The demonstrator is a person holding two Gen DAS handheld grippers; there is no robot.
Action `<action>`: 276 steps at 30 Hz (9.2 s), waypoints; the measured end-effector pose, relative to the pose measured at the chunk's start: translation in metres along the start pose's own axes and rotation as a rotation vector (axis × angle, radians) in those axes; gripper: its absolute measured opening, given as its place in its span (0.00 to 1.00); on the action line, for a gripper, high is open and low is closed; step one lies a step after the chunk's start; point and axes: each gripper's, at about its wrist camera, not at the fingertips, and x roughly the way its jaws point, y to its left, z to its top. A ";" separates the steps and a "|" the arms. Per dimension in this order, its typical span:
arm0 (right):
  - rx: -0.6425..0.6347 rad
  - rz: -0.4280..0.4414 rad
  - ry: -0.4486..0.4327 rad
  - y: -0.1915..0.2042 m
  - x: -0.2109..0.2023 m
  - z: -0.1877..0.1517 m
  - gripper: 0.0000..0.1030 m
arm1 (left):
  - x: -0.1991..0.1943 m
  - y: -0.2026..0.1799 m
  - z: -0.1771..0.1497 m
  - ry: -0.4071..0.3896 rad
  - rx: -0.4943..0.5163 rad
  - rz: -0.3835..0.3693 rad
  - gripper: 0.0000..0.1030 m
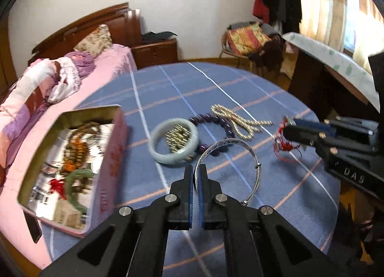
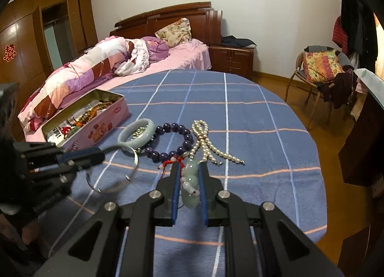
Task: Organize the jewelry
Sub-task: 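Grasp the silver bangle ring with the left gripper while the right gripper holds the pendant, then carry the silver bangle over the tin with both grippers and lower it, then open both grippers to release the silver bangle into the tin, then move both grippers from the tin to the remaining jewelry, then grasp the pale jade bangle with the left gripper while the right gripper grasps the pearl necklace, then carry the jade bangle and pearl necklace over the tin with both grippers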
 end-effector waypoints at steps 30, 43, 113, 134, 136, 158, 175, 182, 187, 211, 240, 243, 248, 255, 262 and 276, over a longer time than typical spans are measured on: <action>-0.154 0.147 -0.074 0.081 0.002 0.057 0.17 | -0.053 0.129 -0.003 -0.095 -0.250 0.237 0.02; -0.236 0.202 -0.049 0.125 0.031 0.078 0.17 | -0.042 0.161 -0.008 -0.054 -0.290 0.264 0.02; -0.280 0.194 0.127 0.160 0.148 0.085 0.17 | 0.025 0.185 0.005 0.093 -0.227 0.261 0.06; -0.145 0.177 0.034 0.099 0.093 0.072 0.60 | -0.019 0.139 0.014 -0.038 -0.207 0.253 0.67; -0.109 0.144 0.031 0.078 0.083 0.067 0.60 | -0.018 0.128 0.016 -0.038 -0.198 0.243 0.67; 0.079 -0.041 0.079 -0.024 0.067 0.029 0.60 | 0.041 0.007 0.028 0.036 0.026 0.165 0.67; 0.060 -0.041 0.157 -0.022 0.090 0.031 0.51 | 0.083 -0.014 0.018 0.123 0.135 0.075 0.21; 0.079 -0.010 0.173 -0.026 0.092 0.030 0.15 | 0.069 -0.007 0.017 0.077 0.075 0.006 0.10; 0.068 -0.028 0.181 -0.025 0.093 0.030 0.16 | 0.057 -0.004 0.018 0.028 0.043 0.007 0.10; 0.055 -0.058 0.097 -0.017 0.081 0.034 0.09 | 0.024 0.012 0.020 -0.057 -0.025 0.050 0.10; -0.029 -0.019 -0.118 0.022 0.031 0.053 0.09 | -0.028 0.045 0.036 -0.164 -0.113 0.064 0.10; -0.042 -0.002 -0.135 0.030 0.027 0.059 0.09 | -0.033 0.052 0.037 -0.172 -0.121 0.082 0.10; -0.063 0.025 -0.154 0.044 0.025 0.068 0.09 | -0.036 0.065 0.036 -0.173 -0.141 0.101 0.10; -0.099 0.056 -0.170 0.065 0.026 0.080 0.09 | -0.044 0.084 0.032 -0.176 -0.172 0.138 0.10; -0.135 0.088 -0.179 0.088 0.027 0.090 0.09 | -0.052 0.112 0.027 -0.182 -0.224 0.188 0.10; -0.205 0.157 -0.185 0.133 0.037 0.101 0.09 | -0.043 0.151 0.008 -0.133 -0.288 0.246 0.10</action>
